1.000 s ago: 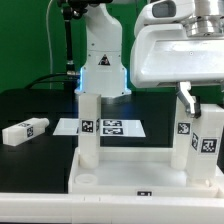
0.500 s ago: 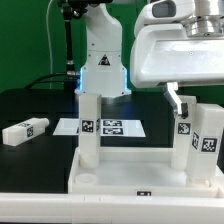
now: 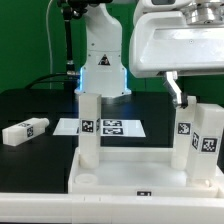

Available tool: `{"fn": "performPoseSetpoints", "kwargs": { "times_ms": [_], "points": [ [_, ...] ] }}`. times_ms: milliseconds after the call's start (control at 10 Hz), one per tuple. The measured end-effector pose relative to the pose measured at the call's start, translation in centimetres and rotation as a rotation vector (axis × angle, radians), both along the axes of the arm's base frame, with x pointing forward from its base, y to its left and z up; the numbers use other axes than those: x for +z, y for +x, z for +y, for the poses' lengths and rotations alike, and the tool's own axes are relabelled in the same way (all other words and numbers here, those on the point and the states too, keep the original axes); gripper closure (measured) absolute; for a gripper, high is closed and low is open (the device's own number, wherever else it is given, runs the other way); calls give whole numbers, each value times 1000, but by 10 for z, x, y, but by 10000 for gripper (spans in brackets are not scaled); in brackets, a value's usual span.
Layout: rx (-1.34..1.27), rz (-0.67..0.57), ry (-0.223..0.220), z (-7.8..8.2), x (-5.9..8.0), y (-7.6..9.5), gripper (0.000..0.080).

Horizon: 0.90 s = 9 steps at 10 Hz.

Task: Assemble desk

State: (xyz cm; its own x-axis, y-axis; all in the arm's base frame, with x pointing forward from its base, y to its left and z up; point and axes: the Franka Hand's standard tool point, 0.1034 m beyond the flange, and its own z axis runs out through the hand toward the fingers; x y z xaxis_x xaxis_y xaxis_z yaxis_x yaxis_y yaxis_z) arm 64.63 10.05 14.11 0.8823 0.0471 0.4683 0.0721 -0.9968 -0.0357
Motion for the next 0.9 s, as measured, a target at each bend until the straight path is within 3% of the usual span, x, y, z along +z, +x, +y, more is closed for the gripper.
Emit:
{"fn": "performPoseSetpoints", "kwargs": {
  "times_ms": [200, 400, 900],
  "points": [
    [2, 13, 2, 1, 0, 0, 150],
    [15, 178, 17, 3, -10, -7, 150],
    [48, 494, 13, 2, -18, -7, 150]
  ]
}}
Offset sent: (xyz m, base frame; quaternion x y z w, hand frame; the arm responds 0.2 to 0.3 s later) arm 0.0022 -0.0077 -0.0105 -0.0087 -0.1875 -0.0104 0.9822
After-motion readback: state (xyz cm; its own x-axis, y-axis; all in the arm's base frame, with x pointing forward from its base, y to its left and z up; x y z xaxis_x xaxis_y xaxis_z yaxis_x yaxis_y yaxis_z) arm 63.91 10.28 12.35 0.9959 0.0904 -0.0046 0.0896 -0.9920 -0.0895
